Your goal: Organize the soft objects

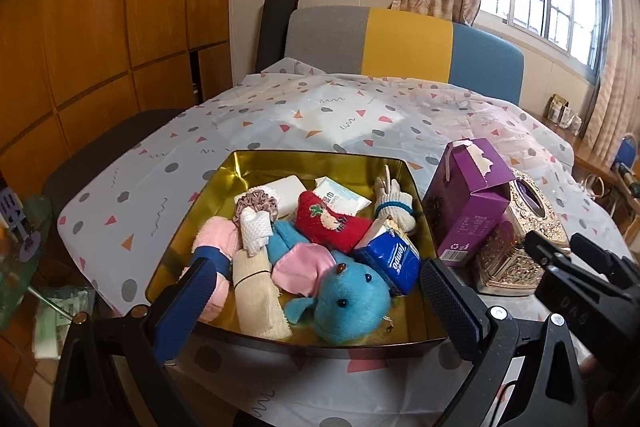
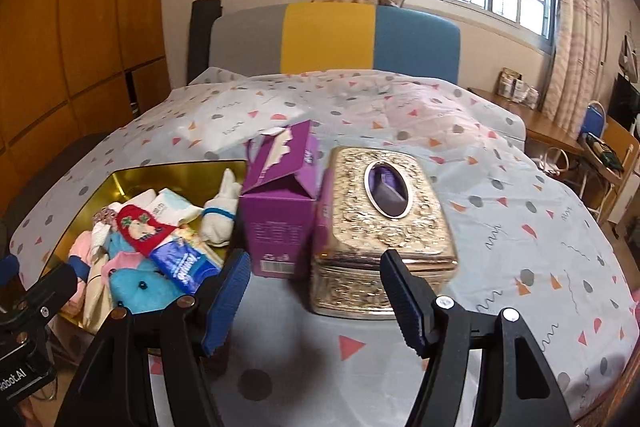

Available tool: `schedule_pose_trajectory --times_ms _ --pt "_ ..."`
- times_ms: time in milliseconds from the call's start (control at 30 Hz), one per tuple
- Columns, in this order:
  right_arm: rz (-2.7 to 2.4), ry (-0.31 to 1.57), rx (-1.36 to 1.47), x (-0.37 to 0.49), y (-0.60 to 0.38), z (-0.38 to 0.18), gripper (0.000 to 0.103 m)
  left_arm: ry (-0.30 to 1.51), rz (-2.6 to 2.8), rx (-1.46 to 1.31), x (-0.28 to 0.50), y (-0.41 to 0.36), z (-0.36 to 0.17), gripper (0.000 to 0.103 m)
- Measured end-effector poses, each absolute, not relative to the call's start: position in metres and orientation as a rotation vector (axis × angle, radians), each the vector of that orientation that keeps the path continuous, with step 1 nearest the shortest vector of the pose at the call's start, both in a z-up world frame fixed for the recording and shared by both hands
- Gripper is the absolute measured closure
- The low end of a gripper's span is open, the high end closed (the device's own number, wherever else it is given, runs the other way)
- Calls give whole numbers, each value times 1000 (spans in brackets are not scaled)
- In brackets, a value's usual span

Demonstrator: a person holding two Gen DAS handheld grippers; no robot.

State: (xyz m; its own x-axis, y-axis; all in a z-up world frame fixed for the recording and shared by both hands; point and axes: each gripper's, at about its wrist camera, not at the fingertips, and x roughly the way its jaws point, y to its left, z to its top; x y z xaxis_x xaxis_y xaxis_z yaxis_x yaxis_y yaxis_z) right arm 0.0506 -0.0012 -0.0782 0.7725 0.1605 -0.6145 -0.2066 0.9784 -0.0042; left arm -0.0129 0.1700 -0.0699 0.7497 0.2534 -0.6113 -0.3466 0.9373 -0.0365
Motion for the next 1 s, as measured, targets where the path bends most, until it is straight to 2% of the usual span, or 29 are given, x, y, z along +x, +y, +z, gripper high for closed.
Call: schedule_pose_trajectory --times_ms 1000 --pt "224 645 -84 46 3 -75 35 639 339 -143 -16 167 -64 0"
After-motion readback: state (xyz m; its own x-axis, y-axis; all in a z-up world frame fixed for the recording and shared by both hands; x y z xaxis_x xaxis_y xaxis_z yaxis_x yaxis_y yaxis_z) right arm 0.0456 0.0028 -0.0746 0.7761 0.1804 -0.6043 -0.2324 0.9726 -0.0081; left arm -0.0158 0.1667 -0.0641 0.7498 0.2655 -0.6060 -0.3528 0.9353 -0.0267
